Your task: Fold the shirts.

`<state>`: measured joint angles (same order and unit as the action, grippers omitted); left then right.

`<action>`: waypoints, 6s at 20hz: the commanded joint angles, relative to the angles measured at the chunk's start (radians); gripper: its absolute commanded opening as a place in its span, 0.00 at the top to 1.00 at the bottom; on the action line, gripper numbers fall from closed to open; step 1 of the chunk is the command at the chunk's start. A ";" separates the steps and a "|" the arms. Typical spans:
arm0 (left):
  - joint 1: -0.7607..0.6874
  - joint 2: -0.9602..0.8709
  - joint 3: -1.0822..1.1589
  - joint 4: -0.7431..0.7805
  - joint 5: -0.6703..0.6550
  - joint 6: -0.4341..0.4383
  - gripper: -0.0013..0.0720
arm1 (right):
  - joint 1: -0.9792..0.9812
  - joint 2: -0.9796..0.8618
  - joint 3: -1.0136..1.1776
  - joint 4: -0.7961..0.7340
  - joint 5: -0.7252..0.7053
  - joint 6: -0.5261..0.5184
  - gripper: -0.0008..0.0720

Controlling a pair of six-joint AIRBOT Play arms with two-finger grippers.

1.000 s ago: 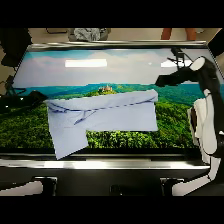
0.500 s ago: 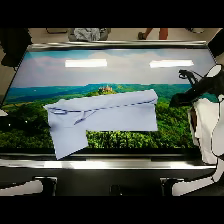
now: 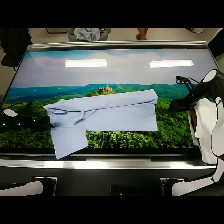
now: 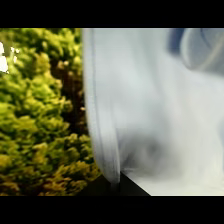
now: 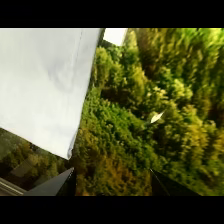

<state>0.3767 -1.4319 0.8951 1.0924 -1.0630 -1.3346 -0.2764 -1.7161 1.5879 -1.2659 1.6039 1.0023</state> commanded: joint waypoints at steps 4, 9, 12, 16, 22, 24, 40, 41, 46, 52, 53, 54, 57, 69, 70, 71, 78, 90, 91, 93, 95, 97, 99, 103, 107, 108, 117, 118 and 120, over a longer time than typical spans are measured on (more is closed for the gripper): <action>-0.020 0.022 0.000 -0.004 0.006 0.000 0.93 | 0.026 0.018 -0.245 0.126 -0.097 -0.030 0.11; -0.020 0.064 0.000 -0.004 0.005 0.000 0.93 | 0.094 0.018 -0.355 0.112 -0.167 0.008 0.12; -0.020 0.087 0.000 -0.004 0.000 0.000 0.93 | 0.127 0.018 -0.384 0.123 -0.198 0.045 0.15; -0.020 0.106 0.001 -0.004 -0.010 0.000 0.93 | 0.200 0.018 -0.388 0.087 -0.270 0.112 0.68; -0.029 0.209 0.221 -0.004 -0.127 0.053 0.94 | 0.204 0.182 -0.232 -0.002 -0.248 0.000 0.93; -0.035 0.328 0.424 -0.006 -0.122 0.008 0.94 | 0.204 0.337 -0.058 -0.148 -0.280 -0.056 0.93; -0.035 0.730 1.126 -0.006 -0.039 -0.169 0.94 | 0.204 0.952 0.395 -0.435 -0.365 0.003 0.93; -0.035 0.721 1.126 0.007 -0.041 -0.169 0.94 | 0.204 0.941 0.395 -0.438 -0.361 0.003 0.93; -0.035 0.557 1.102 0.015 -0.249 -0.169 0.94 | 0.204 0.728 0.394 -0.443 -0.156 0.002 0.93; -0.068 0.233 0.718 0.039 -0.350 -0.084 0.94 | 0.205 0.120 0.386 -0.301 0.039 0.002 0.93; -0.079 0.179 0.646 0.038 -0.316 -0.068 0.94 | 0.205 0.024 0.386 -0.265 0.021 0.009 0.93; -0.089 0.117 0.588 0.038 -0.267 -0.052 0.94 | 0.205 -0.050 0.386 -0.231 -0.022 0.010 0.93; -0.111 -0.061 0.553 0.019 -0.099 -0.052 0.94 | 0.205 -0.185 0.386 -0.161 -0.243 0.020 0.93; -0.114 -0.167 0.586 -0.020 -0.003 0.050 0.94 | 0.196 -0.157 0.386 -0.190 -0.190 0.036 0.93; -0.113 -0.156 0.586 0.021 -0.103 0.030 0.94 | 0.197 -0.154 0.382 -0.204 -0.072 0.036 0.93; -0.113 -0.157 0.584 0.071 -0.206 -0.005 0.94 | 0.197 -0.155 0.358 -0.192 -0.009 0.042 0.93; -0.112 -0.160 0.424 0.139 -0.351 -0.068 0.94 | 0.197 -0.155 0.143 -0.149 0.008 0.047 0.93; 0.000 -0.039 0.430 0.139 -0.464 -0.090 0.37 | 0.033 -0.011 0.128 -0.151 0.184 0.031 0.27; 0.014 0.009 0.351 0.139 -0.437 -0.083 0.36 | 0.002 0.032 0.065 -0.151 0.156 0.034 0.27; 0.024 0.127 0.089 0.121 -0.349 -0.079 0.35 | -0.026 0.143 -0.152 -0.152 0.033 0.030 0.27; 0.027 0.253 -0.153 0.102 -0.281 -0.040 0.35 | -0.026 0.232 -0.349 -0.158 -0.069 0.002 0.27; 0.029 0.371 -0.300 0.101 -0.280 -0.009 0.35 | -0.026 0.282 -0.460 -0.164 -0.115 -0.016 0.27; 0.029 0.466 -0.401 0.101 -0.279 -0.008 0.35 | -0.026 0.302 -0.504 -0.165 -0.132 -0.021 0.27; 0.029 0.511 -0.473 0.103 -0.273 0.004 0.35 | -0.026 0.303 -0.507 -0.164 -0.125 -0.023 0.27; 0.024 0.496 -0.473 0.104 -0.273 0.004 0.35 | -0.026 0.303 -0.507 -0.164 -0.114 -0.023 0.27; 0.022 0.481 -0.473 0.105 -0.273 0.003 0.35 | -0.026 0.303 -0.507 -0.164 -0.113 -0.023 0.27; 0.021 0.347 -0.470 0.109 -0.257 0.001 0.62 | -0.026 0.303 -0.509 -0.197 -0.115 -0.023 0.27; 0.021 0.347 -0.470 0.113 -0.256 0.000 0.80 | -0.026 0.303 -0.518 -0.197 -0.113 -0.023 0.27; 0.021 0.347 -0.469 0.113 -0.256 0.000 0.93 | -0.026 0.314 -0.592 -0.189 -0.111 -0.024 0.26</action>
<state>0.3973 -1.0760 0.4248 1.1973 -1.3388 -1.3315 -0.3012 -1.4097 1.0504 -1.4563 1.4895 0.9791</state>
